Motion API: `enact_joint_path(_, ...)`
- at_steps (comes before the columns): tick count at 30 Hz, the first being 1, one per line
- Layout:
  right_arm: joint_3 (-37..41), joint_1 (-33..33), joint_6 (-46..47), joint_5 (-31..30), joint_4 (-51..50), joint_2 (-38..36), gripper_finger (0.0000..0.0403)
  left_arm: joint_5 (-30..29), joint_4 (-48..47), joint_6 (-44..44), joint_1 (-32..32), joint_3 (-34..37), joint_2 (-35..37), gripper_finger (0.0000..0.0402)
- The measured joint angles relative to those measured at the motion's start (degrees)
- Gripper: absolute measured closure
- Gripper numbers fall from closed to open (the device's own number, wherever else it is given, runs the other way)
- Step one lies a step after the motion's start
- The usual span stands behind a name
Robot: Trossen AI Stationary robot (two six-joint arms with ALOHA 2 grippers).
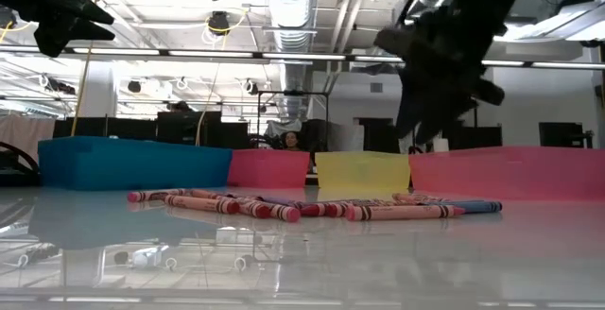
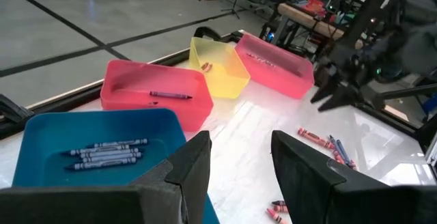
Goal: Sort crayons
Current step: Put the pink crayon into the right pink bin
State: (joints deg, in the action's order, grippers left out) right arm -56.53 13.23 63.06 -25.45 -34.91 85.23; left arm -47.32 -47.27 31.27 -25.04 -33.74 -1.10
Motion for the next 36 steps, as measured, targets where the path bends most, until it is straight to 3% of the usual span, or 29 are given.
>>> enact_joint_path(7,0.0,5.22,7.29,-0.11,5.19,7.02,0.0243,-0.07,0.02,0.04,0.01,0.02,-0.01,0.0256)
enact_joint_path(17,0.0,6.17,8.97,-0.11,6.87,13.44,0.0243,-0.49,-0.02,0.74,0.02,0.02,-0.02,0.0256)
enact_joint_path(36,-0.04,5.38,10.42,0.15,4.1,14.25,0.0273,-0.47,-0.23,0.73,0.01,0.02,-0.02,0.0256)
